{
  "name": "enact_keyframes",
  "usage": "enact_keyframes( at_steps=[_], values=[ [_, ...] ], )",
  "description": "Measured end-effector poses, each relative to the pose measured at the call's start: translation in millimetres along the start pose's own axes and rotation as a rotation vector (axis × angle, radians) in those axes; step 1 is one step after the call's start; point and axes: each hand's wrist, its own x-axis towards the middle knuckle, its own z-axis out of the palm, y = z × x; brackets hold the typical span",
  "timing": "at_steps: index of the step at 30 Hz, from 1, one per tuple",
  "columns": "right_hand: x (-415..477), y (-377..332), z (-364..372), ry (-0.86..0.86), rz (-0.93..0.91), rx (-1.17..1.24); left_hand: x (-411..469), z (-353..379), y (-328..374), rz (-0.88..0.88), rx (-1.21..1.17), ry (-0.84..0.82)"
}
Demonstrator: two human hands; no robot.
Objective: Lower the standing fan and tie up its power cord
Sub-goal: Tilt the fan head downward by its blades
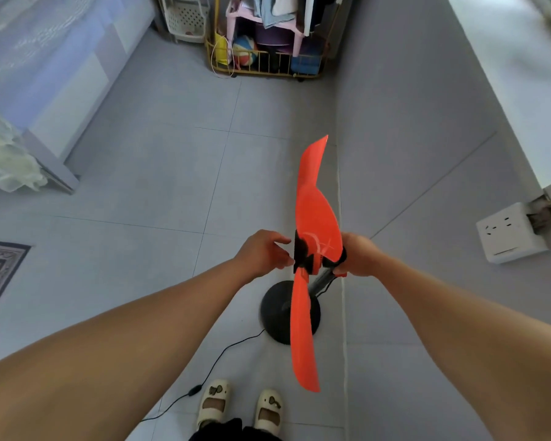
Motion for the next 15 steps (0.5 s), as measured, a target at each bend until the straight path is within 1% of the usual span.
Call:
enact_keyframes(
  at_steps=[4, 7, 11, 15],
  values=[
    [2.6, -3.2, -2.8, -0.005, -0.053, -0.076, 0.4, 7.0, 1.6, -0.019, -0.01, 0.016],
    [3.5, -5.6, -3.4, -0.005, -0.067, -0.106, 1.8, 12.0, 3.8, -0.018, 0.032, 0.074],
    [4.3, -1.6, -6.6, -0.02, -0.086, -0.061, 2.9, 12.4, 6.2, 0.031, 0.065, 0.169],
    [4.7, 5.1, -6.5, -0.039, -0.089, -0.022, 3.2, 16.5, 7.1, 0.031, 0.098, 0.166]
  ],
)
